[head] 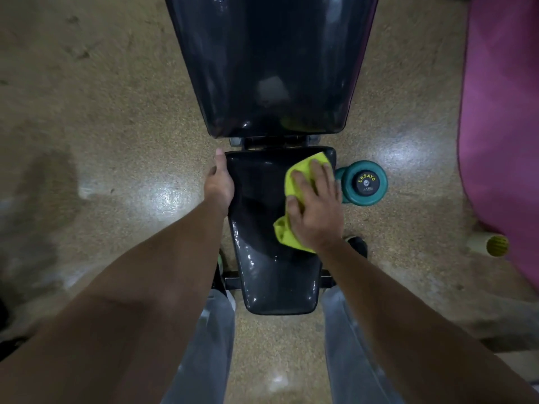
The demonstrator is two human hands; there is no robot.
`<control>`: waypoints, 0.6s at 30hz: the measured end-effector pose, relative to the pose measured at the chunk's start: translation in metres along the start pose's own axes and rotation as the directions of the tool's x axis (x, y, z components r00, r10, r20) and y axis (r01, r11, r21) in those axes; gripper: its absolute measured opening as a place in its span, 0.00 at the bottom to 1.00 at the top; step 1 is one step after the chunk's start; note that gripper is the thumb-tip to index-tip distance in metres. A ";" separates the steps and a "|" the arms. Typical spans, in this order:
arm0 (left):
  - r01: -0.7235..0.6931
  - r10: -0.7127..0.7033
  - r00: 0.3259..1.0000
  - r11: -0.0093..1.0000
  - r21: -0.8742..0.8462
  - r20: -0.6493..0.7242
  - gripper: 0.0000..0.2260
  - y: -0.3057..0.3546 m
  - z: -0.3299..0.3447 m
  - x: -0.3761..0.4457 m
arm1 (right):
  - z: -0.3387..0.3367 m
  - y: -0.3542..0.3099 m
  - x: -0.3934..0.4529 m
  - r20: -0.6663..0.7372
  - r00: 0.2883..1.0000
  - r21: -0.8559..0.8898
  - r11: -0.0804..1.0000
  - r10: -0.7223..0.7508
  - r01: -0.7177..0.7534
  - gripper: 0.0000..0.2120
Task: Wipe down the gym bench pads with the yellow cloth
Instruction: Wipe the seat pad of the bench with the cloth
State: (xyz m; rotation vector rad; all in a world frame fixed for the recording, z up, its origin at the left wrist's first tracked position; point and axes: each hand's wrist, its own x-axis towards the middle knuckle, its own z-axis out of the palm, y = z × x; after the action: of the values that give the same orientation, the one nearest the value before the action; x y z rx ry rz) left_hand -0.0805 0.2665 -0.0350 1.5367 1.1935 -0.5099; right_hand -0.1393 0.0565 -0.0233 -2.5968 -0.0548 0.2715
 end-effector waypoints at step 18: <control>0.031 -0.031 1.000 0.998 -0.054 -0.004 0.54 -0.010 -0.001 0.006 | 0.001 -0.003 0.036 0.020 0.992 -0.004 0.992 0.124 -0.124 0.30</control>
State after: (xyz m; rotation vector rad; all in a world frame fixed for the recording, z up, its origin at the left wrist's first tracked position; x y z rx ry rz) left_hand -0.0874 0.2695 -0.0439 1.4760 1.2268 -0.4910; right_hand -0.1043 0.0627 -0.0289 -2.6041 0.0994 0.3431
